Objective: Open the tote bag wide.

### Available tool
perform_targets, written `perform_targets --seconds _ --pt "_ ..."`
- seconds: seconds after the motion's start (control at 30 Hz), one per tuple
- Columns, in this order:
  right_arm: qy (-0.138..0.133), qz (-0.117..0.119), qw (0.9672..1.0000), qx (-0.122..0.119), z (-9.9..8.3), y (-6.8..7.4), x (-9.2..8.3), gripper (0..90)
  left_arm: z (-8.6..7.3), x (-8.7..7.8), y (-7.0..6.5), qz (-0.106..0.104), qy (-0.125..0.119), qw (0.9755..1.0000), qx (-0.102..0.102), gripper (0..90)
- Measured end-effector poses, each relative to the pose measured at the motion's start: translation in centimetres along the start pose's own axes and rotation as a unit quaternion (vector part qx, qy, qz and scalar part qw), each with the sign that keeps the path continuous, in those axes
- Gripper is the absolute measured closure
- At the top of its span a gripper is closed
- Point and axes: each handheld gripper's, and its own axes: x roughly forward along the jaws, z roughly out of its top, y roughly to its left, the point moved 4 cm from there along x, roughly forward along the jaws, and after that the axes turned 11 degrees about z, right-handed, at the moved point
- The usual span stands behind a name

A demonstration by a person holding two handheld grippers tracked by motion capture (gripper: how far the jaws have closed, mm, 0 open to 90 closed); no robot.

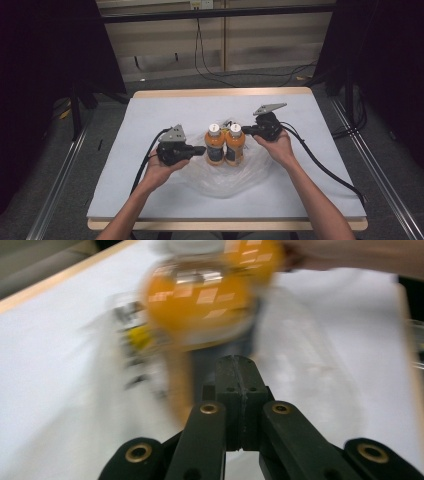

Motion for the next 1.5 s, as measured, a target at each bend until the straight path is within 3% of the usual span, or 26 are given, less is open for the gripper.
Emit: perform_targets --seconds 0.1,0.23,0.3,0.4,0.57,0.6,0.67,0.83,0.87,1.03,1.1,1.13,1.2,1.23,1.33,1.37,1.4,1.43,1.5 --pt "0.009 0.003 0.9999 -0.007 -1.4 1.1 -1.3 90.0 -0.8 1.0 1.9 0.01 0.016 0.9994 -0.028 90.0" --pt "0.01 0.009 0.9999 0.001 -2.2 1.7 -2.2 90.0 -1.4 2.7 1.8 0.005 0.042 0.999 -0.017 90.0" --pt "0.023 0.014 0.9996 -0.001 -3.2 2.6 -2.7 90.0 -2.2 4.3 1.8 0.016 0.078 0.9968 -0.01 90.0" --pt "0.041 0.021 0.9989 -0.002 -4.5 3.3 -2.6 90.0 -3.3 5.8 1.9 0.02 0.107 0.994 -0.008 90.0" --pt "0.068 0.027 0.9973 -0.003 -6.4 4.3 -2.1 90.0 -4.6 6.8 2.7 0.028 0.13 0.9909 -0.02 90.0" --pt "0.071 0.028 0.9971 -0.006 -6.6 4.4 -2.0 90.0 -4.9 6.9 2.9 0.031 0.124 0.9913 -0.031 90.0" --pt "0.08 0.023 0.9965 -0.012 -7.2 4.6 -1.9 90.0 -4.9 6.7 3.2 0.047 0.127 0.9904 -0.025 90.0" --pt "0.096 0.019 0.9951 -0.017 -8.5 4.7 -2.0 90.0 -5.2 6.5 3.7 0.055 0.119 0.9908 -0.034 90.0" --pt "0.091 0.022 0.9955 -0.016 -8.6 4.7 -2.1 90.0 -5.3 6.4 3.8 0.059 0.123 0.99 -0.036 90.0" --pt "0.089 0.012 0.9958 -0.014 -9.3 4.6 -3.0 90.0 -5.6 6.0 4.2 0.064 0.116 0.9904 -0.042 90.0" --pt "0.085 0.011 0.9962 -0.015 -9.5 4.5 -3.3 90.0 -5.7 5.6 4.4 0.071 0.122 0.989 -0.043 90.0" --pt "0.092 0.001 0.9955 -0.023 -9.6 4.9 -3.4 90.0 -5.8 5.5 4.4 0.068 0.122 0.9892 -0.047 90.0" --pt "0.094 -0.003 0.9952 -0.028 -9.7 5.1 -3.5 90.0 -5.7 5.4 4.4 0.057 0.11 0.9911 -0.05 89.5" --pt "0.097 -0.01 0.9942 -0.045 -9.8 5.4 -3.7 90.0 -5.2 4.9 4.1 0.049 0.098 0.9929 -0.048 87.2" --pt "0.085 -0.006 0.9957 -0.035 -10.0 5.6 -3.9 90.0 -4.2 3.9 3.7 0.035 0.074 0.9957 -0.044 86.7" --pt "0.055 -0.002 0.998 -0.031 -9.6 5.6 -4.4 90.0 -3.6 3.1 3.2 0.033 0.057 0.997 -0.04 86.7" --pt "0.055 -0.002 0.998 -0.031 -9.6 5.6 -4.4 90.0 -3.6 3.1 3.2 0.033 0.057 0.997 -0.04 86.3" --pt "0.024 0.002 0.9995 -0.021 -9.0 5.7 -5.1 90.0 -2.9 2.3 2.7 0.03 0.039 0.998 -0.039 85.3" --pt "0.015 -0.002 0.9997 -0.019 -8.7 5.7 -5.4 90.0 -2.6 1.9 2.3 0.029 0.032 0.9984 -0.036 84.8"
